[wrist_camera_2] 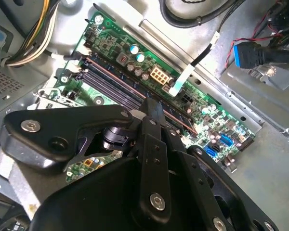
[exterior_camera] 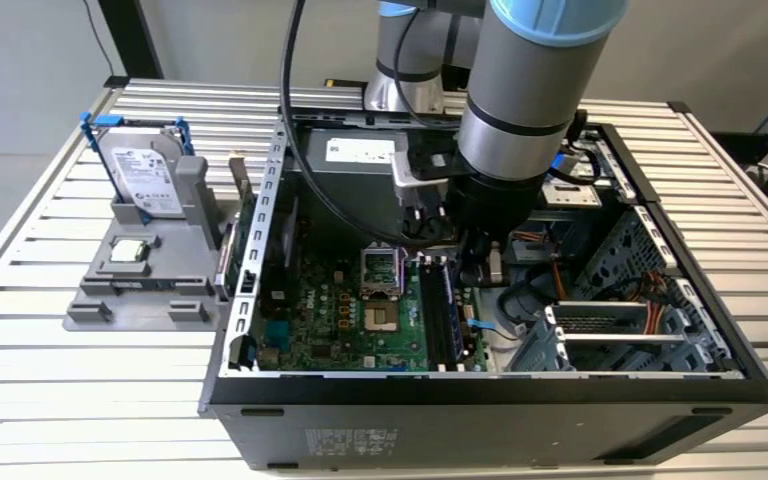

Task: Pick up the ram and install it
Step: 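Press down the ram until it locks into place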

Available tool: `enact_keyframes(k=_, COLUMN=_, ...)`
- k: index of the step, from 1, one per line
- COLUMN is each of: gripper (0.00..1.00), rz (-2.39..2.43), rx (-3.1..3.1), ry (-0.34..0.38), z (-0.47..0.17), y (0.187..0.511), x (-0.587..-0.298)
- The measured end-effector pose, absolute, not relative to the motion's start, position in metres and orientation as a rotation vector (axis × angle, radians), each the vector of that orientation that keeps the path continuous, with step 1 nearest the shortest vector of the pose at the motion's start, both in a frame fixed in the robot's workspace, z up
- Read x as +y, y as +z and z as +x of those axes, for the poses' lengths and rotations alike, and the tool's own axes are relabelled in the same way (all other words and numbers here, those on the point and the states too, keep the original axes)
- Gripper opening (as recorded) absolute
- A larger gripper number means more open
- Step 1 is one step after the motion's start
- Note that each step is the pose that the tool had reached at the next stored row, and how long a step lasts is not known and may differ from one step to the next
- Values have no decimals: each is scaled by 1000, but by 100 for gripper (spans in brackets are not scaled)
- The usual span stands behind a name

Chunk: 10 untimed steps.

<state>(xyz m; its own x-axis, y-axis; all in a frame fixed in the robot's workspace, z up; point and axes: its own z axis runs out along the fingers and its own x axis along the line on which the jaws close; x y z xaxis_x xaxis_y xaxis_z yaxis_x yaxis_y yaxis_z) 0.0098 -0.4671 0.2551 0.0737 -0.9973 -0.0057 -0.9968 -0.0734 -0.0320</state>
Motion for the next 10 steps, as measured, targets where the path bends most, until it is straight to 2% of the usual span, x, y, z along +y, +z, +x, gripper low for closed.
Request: enact_keyframes(k=10, gripper=0, rz=-2282, rx=2119, ry=-27, z=10, y=254, x=-467)
